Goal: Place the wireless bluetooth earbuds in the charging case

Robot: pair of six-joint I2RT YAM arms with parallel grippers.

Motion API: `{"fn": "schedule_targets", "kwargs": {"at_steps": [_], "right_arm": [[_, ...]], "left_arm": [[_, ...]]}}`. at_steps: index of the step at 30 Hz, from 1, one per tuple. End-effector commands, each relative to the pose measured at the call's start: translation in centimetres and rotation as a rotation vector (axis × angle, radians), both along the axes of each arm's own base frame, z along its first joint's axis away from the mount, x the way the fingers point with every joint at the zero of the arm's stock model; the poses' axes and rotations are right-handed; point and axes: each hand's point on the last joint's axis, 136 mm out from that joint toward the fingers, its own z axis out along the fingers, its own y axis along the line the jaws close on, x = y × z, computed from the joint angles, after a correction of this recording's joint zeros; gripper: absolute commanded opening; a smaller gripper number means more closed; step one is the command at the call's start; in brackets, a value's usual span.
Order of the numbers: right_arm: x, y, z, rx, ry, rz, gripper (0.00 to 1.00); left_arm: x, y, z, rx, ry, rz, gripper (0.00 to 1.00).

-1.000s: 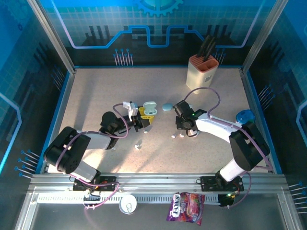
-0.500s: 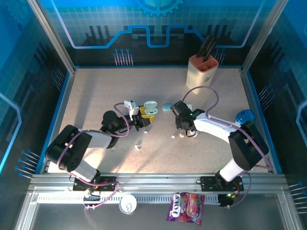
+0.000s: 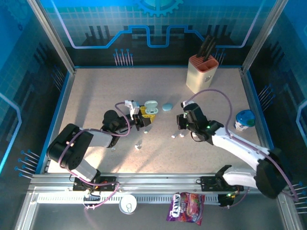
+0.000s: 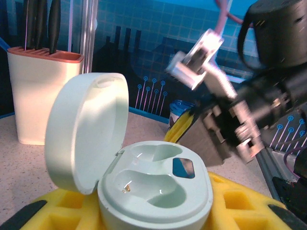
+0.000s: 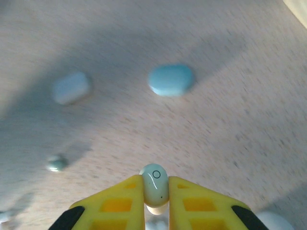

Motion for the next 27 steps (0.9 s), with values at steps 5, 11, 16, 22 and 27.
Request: {"fn": "schedule_targets", "kwargs": {"at_steps": [5, 11, 16, 22, 27], "right_arm": [[-3.0, 4.6, 8.7, 0.196, -0.249, 0.339, 0.17], [-4.4, 7.6, 11.7, 0.290, -0.287, 0.490, 0.17], [-4.2, 9.6, 12.1, 0.286, -0.295, 0.538, 0.17], [-3.4, 10.6, 11.6, 0.277, -0.288, 0.550, 0.18], [-2.2, 10.7, 12.5, 0.274, -0.293, 0.518, 0.18]], "left_arm": [[0.0, 0.0, 1.5, -0.015, -0.066, -0.013, 0.23], [-0.2, 0.0, 1.7, -0.018, -0.069, -0.018, 0.23], [-0.4, 0.1, 1.8, -0.020, -0.071, -0.020, 0.23], [-0.7, 0.2, 1.8, -0.018, -0.072, -0.024, 0.23], [-1.0, 0.2, 2.0, -0.021, -0.077, -0.033, 0.23]]}}
